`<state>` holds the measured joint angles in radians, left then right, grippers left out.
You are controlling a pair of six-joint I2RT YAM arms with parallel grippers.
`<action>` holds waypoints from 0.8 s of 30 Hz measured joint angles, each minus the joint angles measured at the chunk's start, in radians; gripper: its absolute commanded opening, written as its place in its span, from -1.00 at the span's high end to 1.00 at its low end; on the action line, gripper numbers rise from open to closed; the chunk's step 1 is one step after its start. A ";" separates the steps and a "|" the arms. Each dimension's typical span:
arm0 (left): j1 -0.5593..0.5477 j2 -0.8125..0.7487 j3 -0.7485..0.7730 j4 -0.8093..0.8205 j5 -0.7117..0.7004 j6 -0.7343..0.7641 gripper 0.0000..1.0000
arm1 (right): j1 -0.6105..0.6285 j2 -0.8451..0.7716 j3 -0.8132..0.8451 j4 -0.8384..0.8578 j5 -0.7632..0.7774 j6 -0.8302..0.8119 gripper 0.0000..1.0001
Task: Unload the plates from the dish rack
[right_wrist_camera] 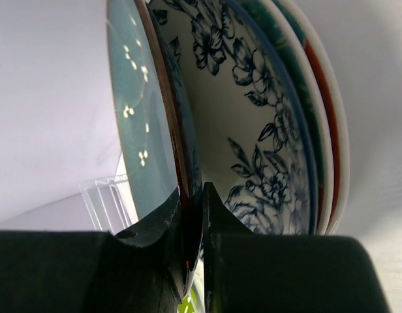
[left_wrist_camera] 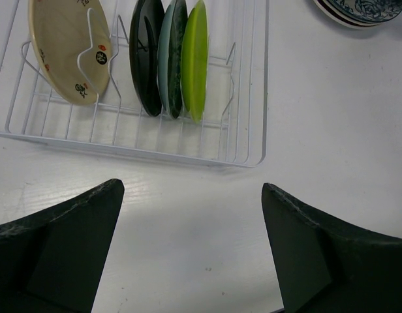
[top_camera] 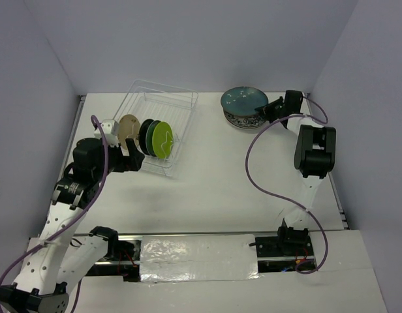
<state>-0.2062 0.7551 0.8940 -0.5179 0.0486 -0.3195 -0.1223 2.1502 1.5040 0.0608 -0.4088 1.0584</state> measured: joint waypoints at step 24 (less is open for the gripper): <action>0.000 0.008 0.000 0.001 0.002 0.005 -0.99 | -0.039 -0.039 -0.158 0.185 -0.127 -0.007 -0.43</action>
<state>-0.2062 0.7628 0.8940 -0.5167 0.0502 -0.3141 -0.1616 2.1109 1.3464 0.2462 -0.5358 1.0512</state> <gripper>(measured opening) 0.994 0.640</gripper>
